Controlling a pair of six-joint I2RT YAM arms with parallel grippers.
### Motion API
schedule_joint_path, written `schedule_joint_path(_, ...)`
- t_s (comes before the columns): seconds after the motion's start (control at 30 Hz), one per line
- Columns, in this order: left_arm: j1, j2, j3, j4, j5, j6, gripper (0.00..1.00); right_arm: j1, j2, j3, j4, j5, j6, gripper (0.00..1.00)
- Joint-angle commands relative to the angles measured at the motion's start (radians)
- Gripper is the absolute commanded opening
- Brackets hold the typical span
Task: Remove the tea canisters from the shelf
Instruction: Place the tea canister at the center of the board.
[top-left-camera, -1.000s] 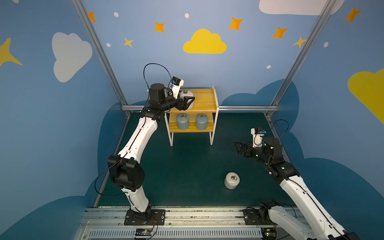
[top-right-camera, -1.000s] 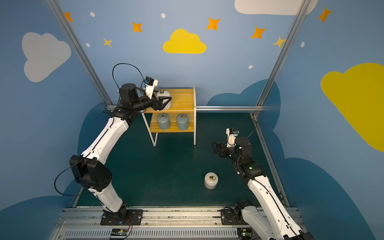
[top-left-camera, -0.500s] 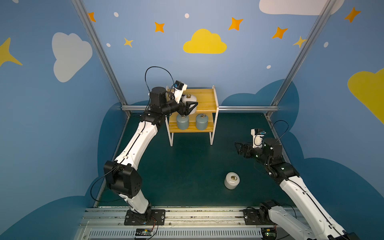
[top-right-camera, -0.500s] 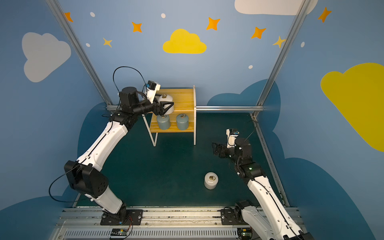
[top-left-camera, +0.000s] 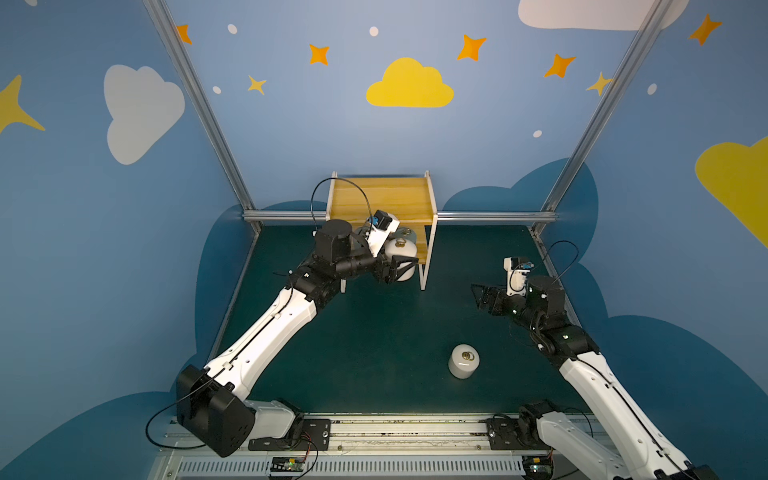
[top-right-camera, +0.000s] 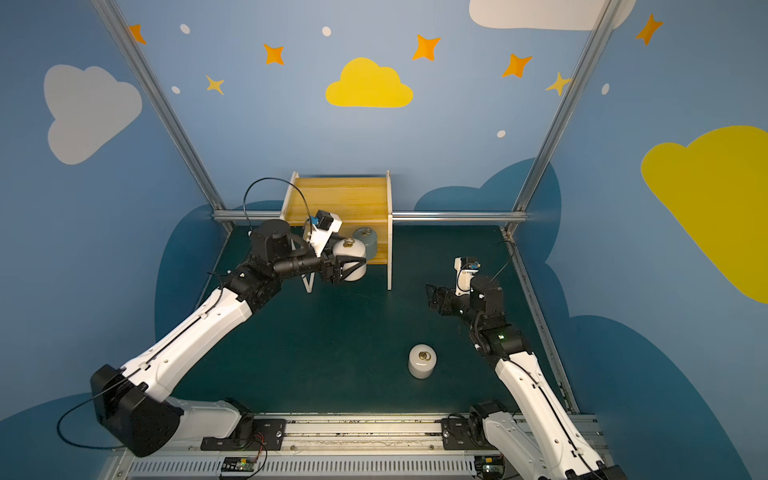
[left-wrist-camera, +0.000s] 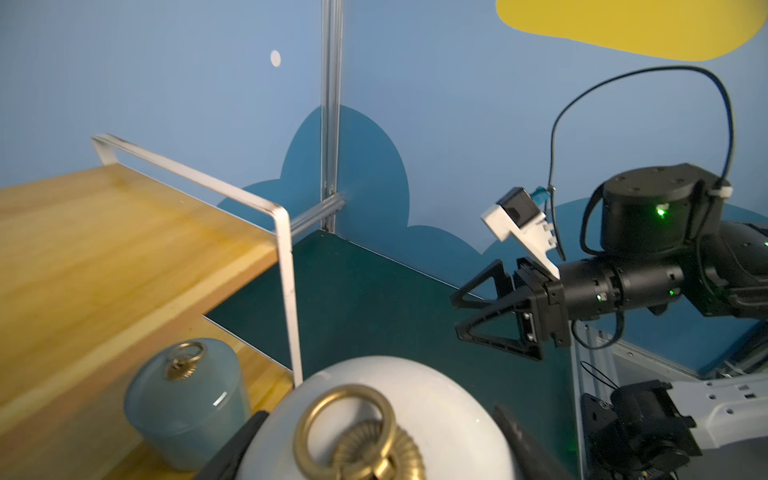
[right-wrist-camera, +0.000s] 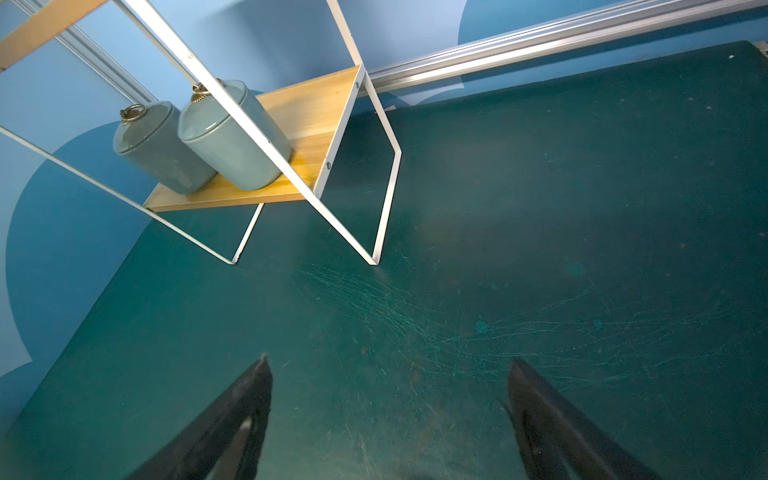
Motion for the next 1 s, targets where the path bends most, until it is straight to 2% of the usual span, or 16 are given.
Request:
schedule_joint_path(0.0,-0.032,-0.074,-0.095,0.132,-0.035,-0.040,0.60,-0.007,-0.017,0.005,0.016,0.034,0.004,0.90)
schedule_joint_path(0.17,-0.106,-0.132,-0.308,0.259,-0.056,-0.060,0.60,-0.010,-0.036,0.013,-0.013,0.047,-0.019,0.90)
schedule_joint_path(0.33,-0.185,-0.120,-0.454,0.372,-0.083,-0.069,0.59,-0.011,-0.046,0.002,-0.026,0.045,-0.029,0.90)
schedule_joint_path(0.77,-0.395,0.038,-0.624,0.621,-0.198,-0.041,0.57,-0.012,-0.074,-0.026,-0.040,0.046,-0.044,0.90)
schedule_joint_path(0.97,-0.469,0.146,-0.708,0.843,-0.282,-0.066,0.57,-0.014,-0.075,-0.036,-0.038,0.040,-0.040,0.90)
